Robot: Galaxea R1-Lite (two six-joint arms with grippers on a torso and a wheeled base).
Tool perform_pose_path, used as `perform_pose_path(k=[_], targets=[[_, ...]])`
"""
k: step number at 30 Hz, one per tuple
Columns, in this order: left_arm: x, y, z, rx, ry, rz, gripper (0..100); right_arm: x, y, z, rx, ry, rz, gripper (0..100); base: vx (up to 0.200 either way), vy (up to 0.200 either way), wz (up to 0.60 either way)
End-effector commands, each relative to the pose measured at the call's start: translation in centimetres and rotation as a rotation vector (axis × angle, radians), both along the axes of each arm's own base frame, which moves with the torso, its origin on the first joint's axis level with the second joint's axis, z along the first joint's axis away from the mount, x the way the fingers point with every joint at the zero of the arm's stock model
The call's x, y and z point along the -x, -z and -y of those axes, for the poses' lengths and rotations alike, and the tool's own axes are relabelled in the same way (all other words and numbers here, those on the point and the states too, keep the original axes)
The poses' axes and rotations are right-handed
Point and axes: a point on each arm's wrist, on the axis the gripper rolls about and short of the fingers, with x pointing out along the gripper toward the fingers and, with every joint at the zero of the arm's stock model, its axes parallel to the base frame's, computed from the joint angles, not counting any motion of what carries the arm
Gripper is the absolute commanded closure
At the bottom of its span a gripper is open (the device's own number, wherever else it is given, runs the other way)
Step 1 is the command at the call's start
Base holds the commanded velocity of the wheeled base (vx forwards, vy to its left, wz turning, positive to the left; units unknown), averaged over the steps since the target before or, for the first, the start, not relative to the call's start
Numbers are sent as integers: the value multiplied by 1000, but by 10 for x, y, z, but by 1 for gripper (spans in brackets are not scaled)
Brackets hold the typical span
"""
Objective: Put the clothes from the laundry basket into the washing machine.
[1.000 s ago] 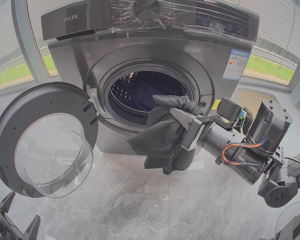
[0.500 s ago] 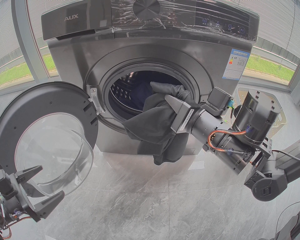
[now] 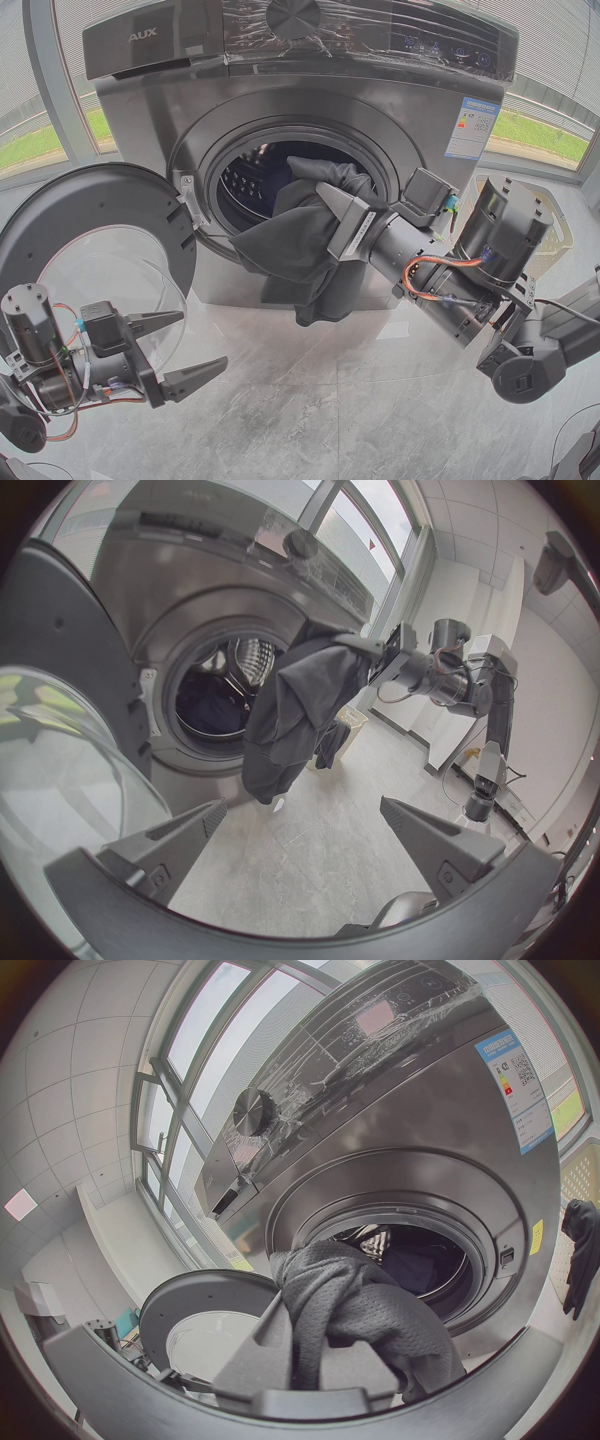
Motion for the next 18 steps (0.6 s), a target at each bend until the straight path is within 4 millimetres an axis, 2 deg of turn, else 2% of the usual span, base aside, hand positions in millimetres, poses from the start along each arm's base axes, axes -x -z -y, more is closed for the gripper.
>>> perform_pose_path(k=[1,6,18], targets=[[-33,17,21,-30,36,-85,0,2,0,-2,-1,-8,2,100,0,0,0],[-49,15,34,-17,57,-83,0,2,0,-2,0,-9,1,100,0,0,0],[-71,12,63,23,108,-92,0,6,3,-3,8,-17,-6,100,0,0,0]])
